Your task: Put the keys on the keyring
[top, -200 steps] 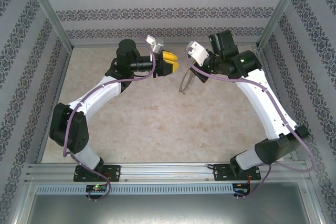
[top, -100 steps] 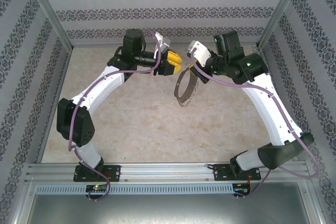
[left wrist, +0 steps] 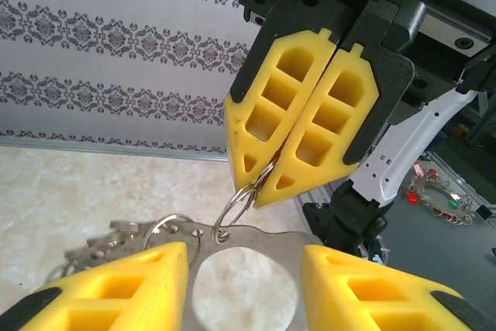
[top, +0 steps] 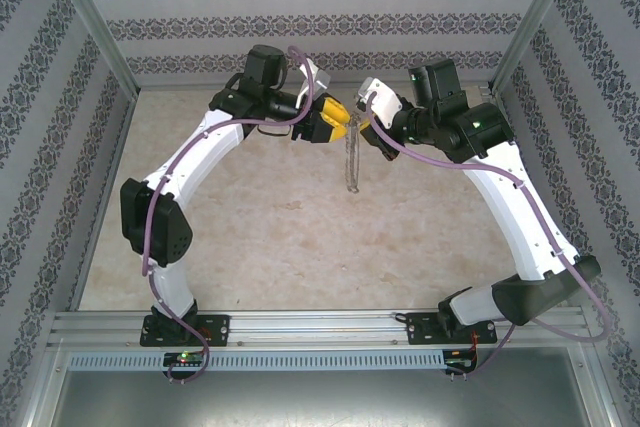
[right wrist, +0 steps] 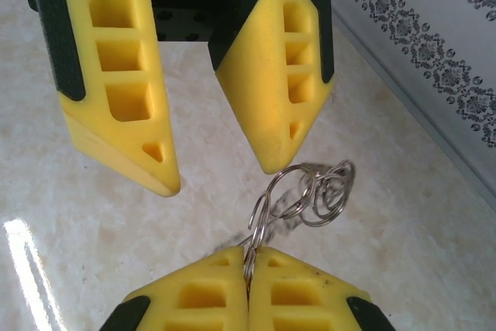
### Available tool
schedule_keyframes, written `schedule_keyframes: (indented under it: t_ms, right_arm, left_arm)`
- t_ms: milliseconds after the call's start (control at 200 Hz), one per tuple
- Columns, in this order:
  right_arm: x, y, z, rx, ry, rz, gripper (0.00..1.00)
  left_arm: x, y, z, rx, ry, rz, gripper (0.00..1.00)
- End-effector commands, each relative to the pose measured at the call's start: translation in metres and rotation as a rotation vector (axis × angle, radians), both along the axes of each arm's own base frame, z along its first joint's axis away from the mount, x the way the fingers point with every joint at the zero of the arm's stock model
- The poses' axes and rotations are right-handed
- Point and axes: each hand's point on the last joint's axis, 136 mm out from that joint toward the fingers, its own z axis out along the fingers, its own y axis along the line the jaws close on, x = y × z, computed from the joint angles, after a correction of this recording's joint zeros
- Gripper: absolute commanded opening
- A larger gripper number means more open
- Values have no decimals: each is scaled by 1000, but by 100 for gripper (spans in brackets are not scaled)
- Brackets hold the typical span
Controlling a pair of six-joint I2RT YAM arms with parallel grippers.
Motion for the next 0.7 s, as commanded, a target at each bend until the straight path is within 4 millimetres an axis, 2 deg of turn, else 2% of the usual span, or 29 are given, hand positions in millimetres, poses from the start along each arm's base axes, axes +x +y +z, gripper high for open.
schedule_keyframes:
  t_ms: [0,535,700]
  right_arm:
    - [-7,9,18,52,-50,39,0]
    - [-6,16,15,56,-47,54,0]
    - [-6,16,14,53,-44,55,0]
  left_arm:
    - [-10,-2,8,-22,-19,-66,43]
    - [-26,-9,9,-31,-15,-137,37]
    - [-25,-12,11,-33,-24,-140,26]
